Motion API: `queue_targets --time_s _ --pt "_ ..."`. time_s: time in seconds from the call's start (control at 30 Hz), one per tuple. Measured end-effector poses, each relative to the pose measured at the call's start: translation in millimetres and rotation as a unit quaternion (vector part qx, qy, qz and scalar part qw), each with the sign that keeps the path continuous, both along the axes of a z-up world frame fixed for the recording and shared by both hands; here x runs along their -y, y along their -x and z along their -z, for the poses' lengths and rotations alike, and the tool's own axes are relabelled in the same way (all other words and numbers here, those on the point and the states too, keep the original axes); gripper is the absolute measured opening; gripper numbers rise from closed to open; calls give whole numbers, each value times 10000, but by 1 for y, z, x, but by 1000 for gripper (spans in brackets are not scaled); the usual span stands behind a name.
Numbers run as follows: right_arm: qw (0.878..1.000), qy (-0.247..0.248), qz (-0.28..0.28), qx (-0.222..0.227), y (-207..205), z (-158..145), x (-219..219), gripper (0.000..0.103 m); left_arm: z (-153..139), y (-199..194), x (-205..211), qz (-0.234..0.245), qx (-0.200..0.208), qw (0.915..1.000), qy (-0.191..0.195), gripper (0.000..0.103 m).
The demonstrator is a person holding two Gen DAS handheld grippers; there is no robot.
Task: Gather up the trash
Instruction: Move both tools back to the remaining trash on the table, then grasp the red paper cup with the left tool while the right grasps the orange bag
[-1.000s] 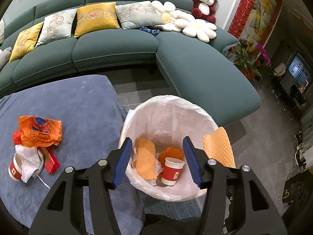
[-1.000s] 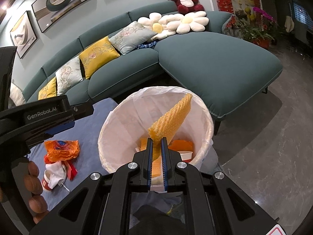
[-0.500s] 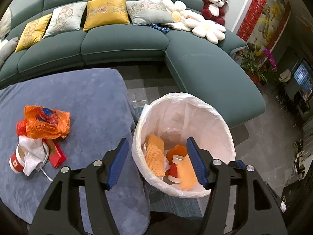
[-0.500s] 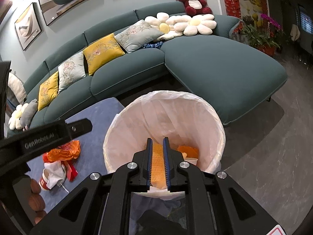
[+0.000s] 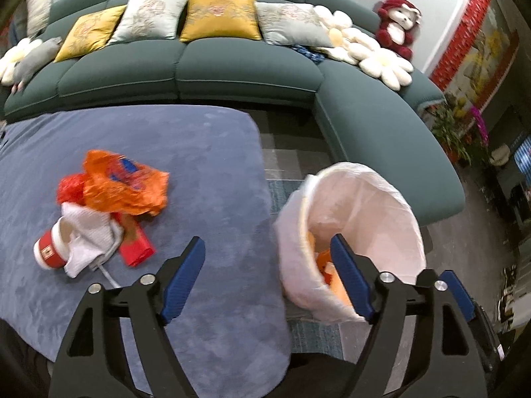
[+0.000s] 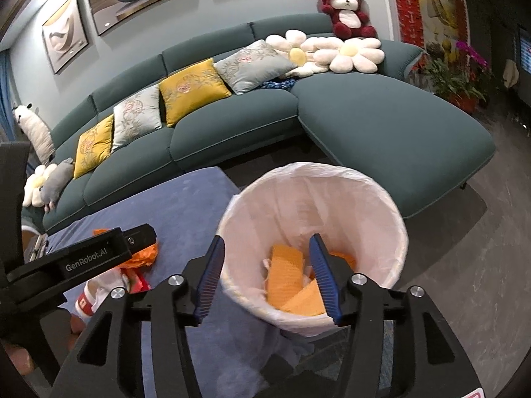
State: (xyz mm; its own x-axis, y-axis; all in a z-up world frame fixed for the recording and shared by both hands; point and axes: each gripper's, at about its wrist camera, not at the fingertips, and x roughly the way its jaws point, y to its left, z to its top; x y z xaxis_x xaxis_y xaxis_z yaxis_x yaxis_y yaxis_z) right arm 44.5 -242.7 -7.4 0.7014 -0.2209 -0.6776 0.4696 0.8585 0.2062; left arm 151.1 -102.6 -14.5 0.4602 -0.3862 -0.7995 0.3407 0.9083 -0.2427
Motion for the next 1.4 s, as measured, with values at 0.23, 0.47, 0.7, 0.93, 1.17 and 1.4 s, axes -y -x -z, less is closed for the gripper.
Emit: queue_targets --time_s 0.23,0.47,0.7,0.93,1.17,1.4 --pt "9994 124 -327 -30 -12 -5 -41 60 3 -6 -59 -458 -42 9989 10 79" --pt "9973 233 -698 -81 -28 -7 -85 65 11 -13 -117 -1040 -141 9945 6 84" --pt "9938 274 -1061 -174 -44 -2 -127 66 22 -18 -169 -1535 -201 9879 -86 88" --pt "9898 291 -1361 -307 -64 8 -160 66 40 -24 -215 -1994 -429 9789 -126 88" --pt "9867 271 -1538 -442 -81 20 -184 66 59 -33 -240 -2195 -642 9733 -205 88" --pt "9832 245 -1708 -594 -104 33 -204 66 79 -46 -249 -2297 -952 9681 -297 88"
